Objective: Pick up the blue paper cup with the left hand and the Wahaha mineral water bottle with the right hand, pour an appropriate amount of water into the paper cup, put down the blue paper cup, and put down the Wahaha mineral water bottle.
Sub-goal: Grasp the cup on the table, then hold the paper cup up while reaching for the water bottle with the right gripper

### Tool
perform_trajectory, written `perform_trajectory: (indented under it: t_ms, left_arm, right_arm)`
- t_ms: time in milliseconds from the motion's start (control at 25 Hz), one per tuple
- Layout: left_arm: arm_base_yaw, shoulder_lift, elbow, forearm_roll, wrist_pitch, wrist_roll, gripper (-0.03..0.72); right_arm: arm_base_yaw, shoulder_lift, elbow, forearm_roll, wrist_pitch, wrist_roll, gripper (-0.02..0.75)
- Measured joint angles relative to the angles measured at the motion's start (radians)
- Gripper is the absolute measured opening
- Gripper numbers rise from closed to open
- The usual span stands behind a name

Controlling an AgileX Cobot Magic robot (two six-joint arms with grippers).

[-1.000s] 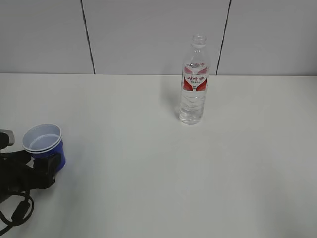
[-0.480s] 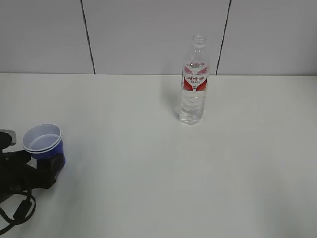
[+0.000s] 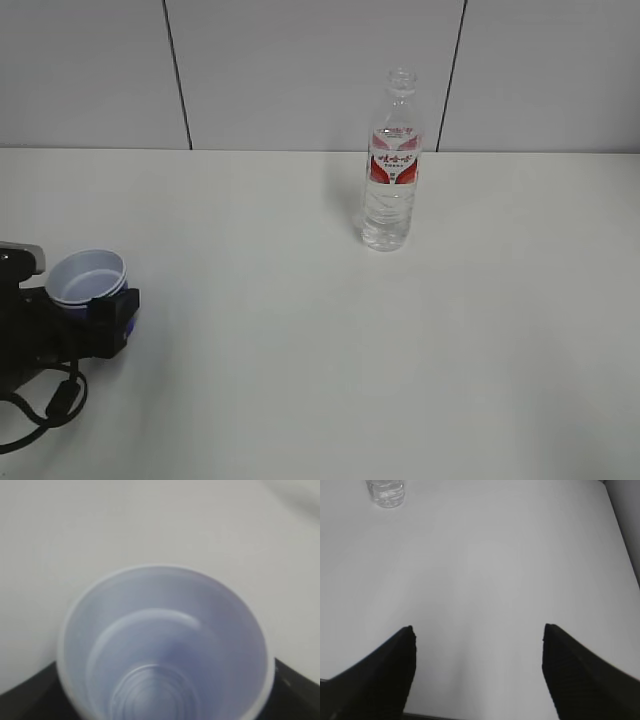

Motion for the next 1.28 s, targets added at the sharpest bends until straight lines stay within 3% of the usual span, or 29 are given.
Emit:
perform_trajectory:
  t_ms: [160, 400, 600, 840, 1000, 1280]
  left_arm:
    - [0.000, 0.021, -0.017, 0.000, 0.000, 0.000, 0.631]
    - [0.000, 0.027, -0.019, 0.000, -0.004, 0.000, 0.514]
    - [0.000, 0.028, -0.019, 0.014, -0.004, 0.000, 0.508]
    - [-0.008, 0.013, -0.019, 0.164, 0.000, -0.024, 0.513]
    - [-0.048, -0.055, -0.019, 0.193, 0.000, -0.035, 0.517]
    - [-0.122, -0.209, -0.019, 0.206, 0.067, -0.050, 0.519]
  right_arm:
    - [0.000, 0.000, 0.000, 0.000, 0.000, 0.000, 0.587]
    - [0.000, 0.000, 0.000, 0.000, 0.000, 0.000, 0.587]
    - [0.000, 0.000, 0.000, 0.000, 0.000, 0.000, 0.587]
    - [0.000, 0.000, 0.000, 0.000, 0.000, 0.000, 0.587]
    - [0.000, 0.000, -0.002, 0.012, 0.000, 0.000, 0.587]
    - [0.000, 0.148, -0.032, 0.060, -0.209, 0.000, 0.587]
